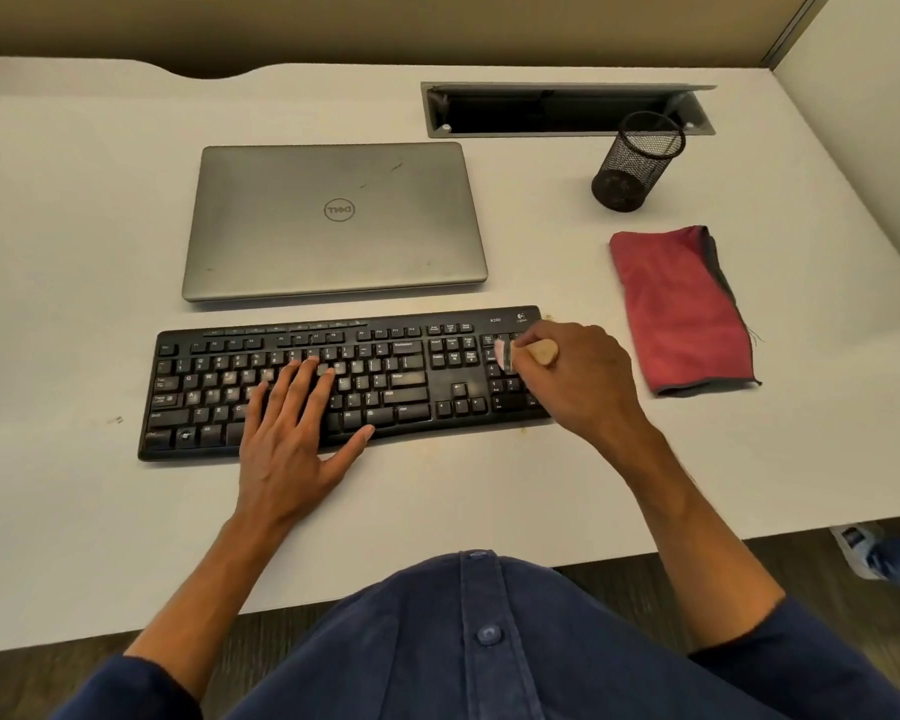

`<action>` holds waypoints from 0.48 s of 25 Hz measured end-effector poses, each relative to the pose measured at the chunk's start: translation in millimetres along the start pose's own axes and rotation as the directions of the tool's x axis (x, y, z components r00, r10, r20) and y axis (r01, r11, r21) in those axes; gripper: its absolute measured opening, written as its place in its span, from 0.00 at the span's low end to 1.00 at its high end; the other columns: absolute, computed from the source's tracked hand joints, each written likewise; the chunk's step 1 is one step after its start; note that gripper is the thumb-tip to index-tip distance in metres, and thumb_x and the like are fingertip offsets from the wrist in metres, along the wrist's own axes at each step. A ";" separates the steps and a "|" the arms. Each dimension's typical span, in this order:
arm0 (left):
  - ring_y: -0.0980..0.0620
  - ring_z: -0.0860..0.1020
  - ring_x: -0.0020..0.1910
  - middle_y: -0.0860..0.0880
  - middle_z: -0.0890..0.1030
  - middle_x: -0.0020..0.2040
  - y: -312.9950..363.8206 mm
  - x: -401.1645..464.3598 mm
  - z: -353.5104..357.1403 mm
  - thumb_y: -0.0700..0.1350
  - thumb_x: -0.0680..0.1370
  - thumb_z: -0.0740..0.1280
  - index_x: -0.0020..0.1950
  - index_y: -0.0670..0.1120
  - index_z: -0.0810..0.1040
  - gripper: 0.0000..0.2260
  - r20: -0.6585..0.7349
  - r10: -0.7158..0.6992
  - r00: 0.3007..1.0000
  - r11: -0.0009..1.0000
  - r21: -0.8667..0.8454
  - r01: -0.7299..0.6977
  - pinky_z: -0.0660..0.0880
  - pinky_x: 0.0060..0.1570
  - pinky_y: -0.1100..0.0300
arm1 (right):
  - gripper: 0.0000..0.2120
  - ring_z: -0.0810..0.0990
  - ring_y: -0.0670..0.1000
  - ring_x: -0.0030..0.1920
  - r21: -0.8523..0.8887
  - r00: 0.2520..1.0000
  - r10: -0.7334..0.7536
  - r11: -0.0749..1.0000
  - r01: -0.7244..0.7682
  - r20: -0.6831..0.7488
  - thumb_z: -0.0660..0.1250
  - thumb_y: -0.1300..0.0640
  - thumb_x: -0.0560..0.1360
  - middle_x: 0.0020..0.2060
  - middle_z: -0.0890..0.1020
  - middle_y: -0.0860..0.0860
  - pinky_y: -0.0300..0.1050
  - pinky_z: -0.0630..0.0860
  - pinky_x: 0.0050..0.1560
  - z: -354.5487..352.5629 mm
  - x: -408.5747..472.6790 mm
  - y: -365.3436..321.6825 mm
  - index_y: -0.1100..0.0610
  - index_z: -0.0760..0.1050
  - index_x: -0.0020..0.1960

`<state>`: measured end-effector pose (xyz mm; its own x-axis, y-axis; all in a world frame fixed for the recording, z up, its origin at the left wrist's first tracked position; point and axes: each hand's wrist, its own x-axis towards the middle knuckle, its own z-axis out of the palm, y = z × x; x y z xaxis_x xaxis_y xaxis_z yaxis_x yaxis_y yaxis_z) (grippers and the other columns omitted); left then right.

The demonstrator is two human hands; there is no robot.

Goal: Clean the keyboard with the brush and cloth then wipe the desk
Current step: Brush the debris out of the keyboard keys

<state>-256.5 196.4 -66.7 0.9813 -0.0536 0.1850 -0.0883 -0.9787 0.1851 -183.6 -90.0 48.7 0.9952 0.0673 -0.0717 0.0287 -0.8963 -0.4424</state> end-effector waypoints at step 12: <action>0.42 0.64 0.76 0.40 0.69 0.75 19.8 24.1 -1.6 0.68 0.78 0.53 0.74 0.41 0.70 0.37 0.023 0.046 0.999 0.998 -0.046 -0.045 0.54 0.76 0.44 | 0.05 0.78 0.34 0.34 0.574 0.945 0.239 0.816 -0.071 -0.223 0.73 0.60 0.71 0.40 0.86 0.45 0.28 0.69 0.34 -21.5 59.4 51.9 0.52 0.84 0.45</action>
<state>-234.9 176.1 -57.0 0.9798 -0.1031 0.1712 -0.1401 -0.9653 0.2205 -121.0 -141.9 40.7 0.9684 -0.2480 0.0256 -0.1012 -0.4847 -0.8688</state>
